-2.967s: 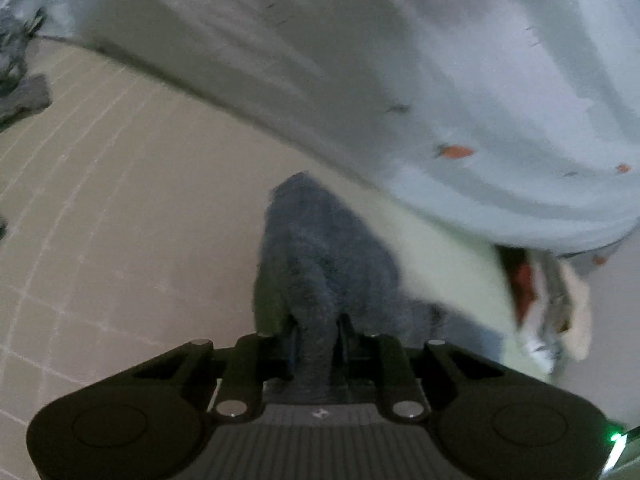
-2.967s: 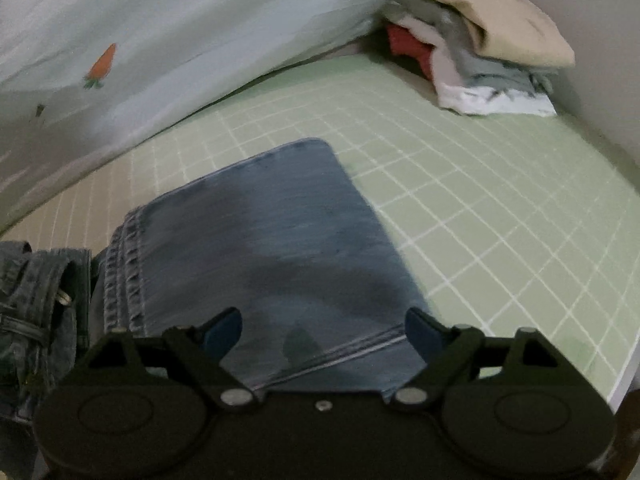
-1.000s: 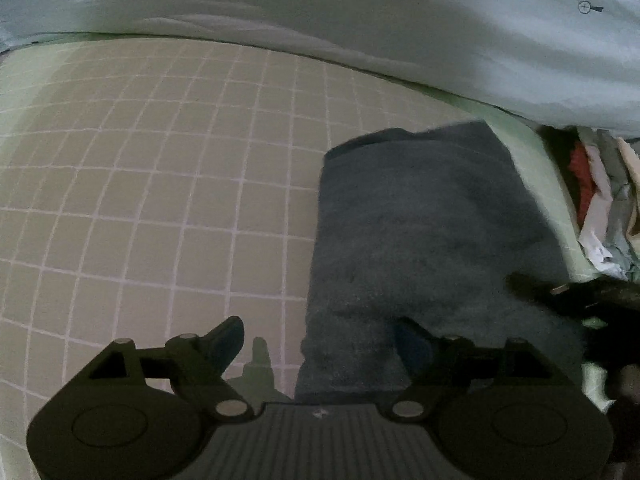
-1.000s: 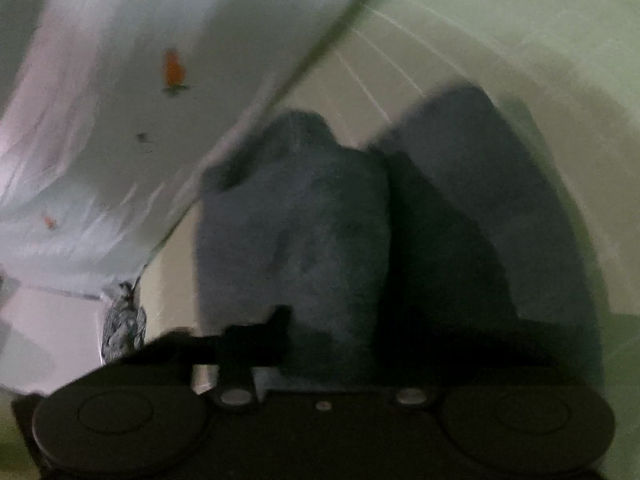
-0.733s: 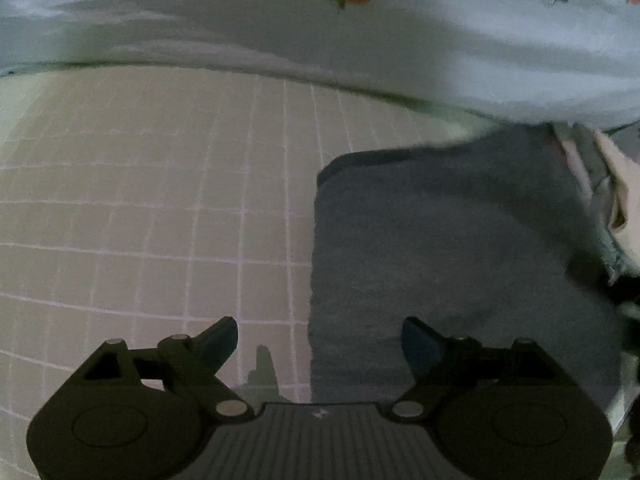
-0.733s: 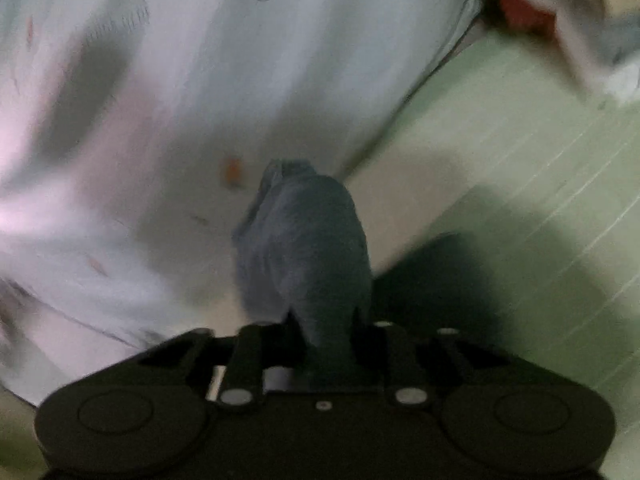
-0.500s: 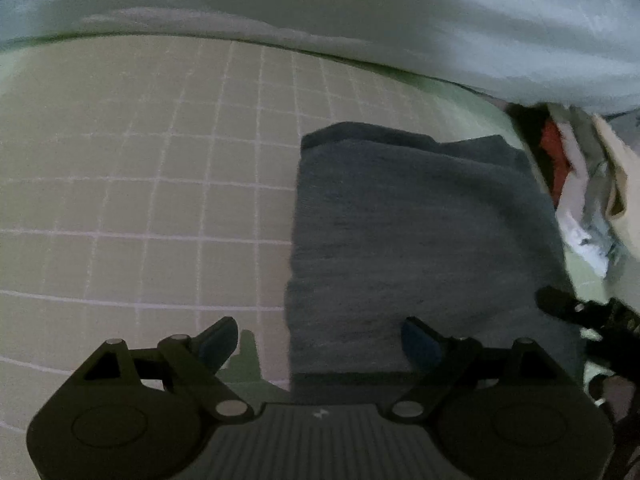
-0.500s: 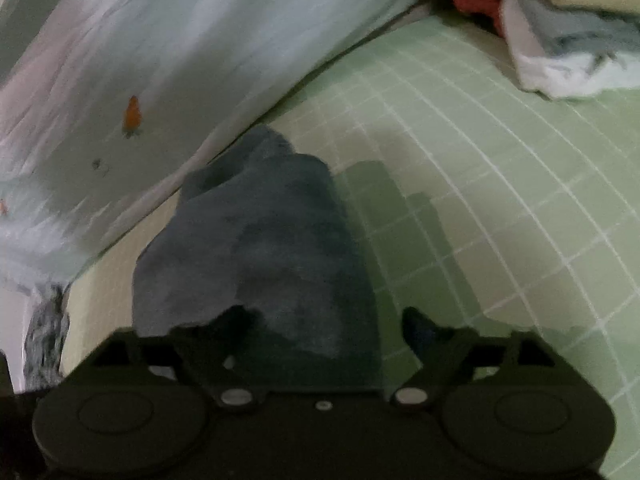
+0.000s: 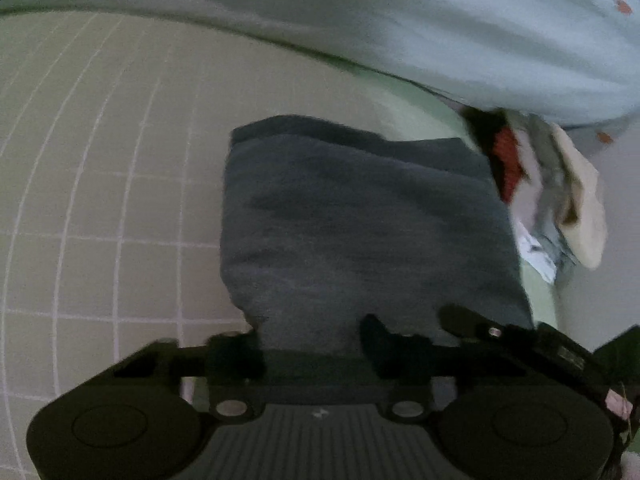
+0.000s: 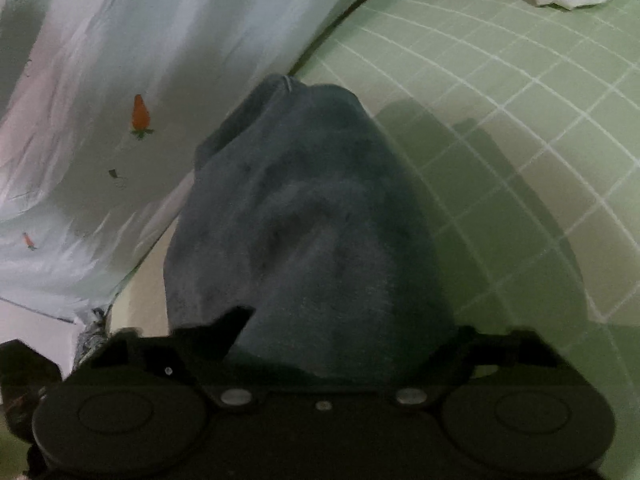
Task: Fold clothes
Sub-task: 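Grasp the folded jeans with both grippers and lift them, then carry the folded jeans with both grippers onto the stack of folded clothes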
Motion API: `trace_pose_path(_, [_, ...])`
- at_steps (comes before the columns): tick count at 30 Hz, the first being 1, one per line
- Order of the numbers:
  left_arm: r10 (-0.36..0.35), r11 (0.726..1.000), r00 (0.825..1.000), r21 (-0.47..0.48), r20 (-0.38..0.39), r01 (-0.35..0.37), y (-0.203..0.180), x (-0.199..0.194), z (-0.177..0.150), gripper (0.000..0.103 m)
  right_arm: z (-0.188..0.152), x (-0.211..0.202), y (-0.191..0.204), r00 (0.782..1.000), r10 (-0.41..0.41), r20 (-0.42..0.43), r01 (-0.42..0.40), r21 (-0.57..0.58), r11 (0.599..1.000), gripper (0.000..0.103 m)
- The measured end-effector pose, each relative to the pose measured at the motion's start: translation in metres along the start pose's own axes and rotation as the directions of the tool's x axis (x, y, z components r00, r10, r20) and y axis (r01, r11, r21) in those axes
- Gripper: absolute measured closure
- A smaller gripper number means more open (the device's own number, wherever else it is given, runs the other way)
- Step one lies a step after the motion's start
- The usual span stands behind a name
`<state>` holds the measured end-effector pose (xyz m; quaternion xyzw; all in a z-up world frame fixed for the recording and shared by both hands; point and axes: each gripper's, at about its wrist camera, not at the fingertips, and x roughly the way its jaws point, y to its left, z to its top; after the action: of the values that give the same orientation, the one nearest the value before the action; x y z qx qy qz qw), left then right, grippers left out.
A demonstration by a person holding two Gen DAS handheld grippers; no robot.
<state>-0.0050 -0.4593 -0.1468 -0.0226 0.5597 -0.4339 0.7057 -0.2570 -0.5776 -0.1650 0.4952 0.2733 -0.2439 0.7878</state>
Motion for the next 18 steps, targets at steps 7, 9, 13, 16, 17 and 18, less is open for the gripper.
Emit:
trace_pose_path(7, [-0.073,0.991,0.997,0.113,0.009,0.071,-0.038,-0.02,0.007,0.069,-0.015,-0.039,0.008,0.997,-0.009,0.074,-0.001,0.123,0.992,0.06])
trace_pose_path(9, [-0.108,0.982,0.994,0.158,0.004,0.106,-0.053,-0.026,0.008,0.069,-0.019,-0.058,0.006,0.993,-0.013,0.118,-0.006,0.158,0.987,0.06])
trace_pose_path(13, [-0.199,0.954,0.98,0.228,-0.007,0.196,-0.084,-0.038,0.011,0.069,-0.026,-0.1,0.001,0.975,-0.021,0.221,-0.027,0.213,0.977,0.06])
trace_pose_path(16, [-0.252,0.926,0.968,0.287,-0.017,0.246,-0.117,-0.041,0.012,0.069,-0.027,-0.138,-0.001,0.951,-0.042,0.306,-0.028,0.222,0.975,0.06])
trace_pose_path(17, [-0.269,0.915,0.963,0.307,-0.021,0.263,-0.129,-0.04,0.013,0.069,-0.024,-0.15,-0.003,0.942,-0.049,0.332,-0.027,0.221,0.975,0.06])
trace_pose_path(18, [-0.287,0.904,0.957,0.324,-0.026,0.28,-0.143,-0.039,0.014,0.069,-0.021,-0.162,-0.005,0.932,-0.055,0.357,-0.027,0.221,0.975,0.06])
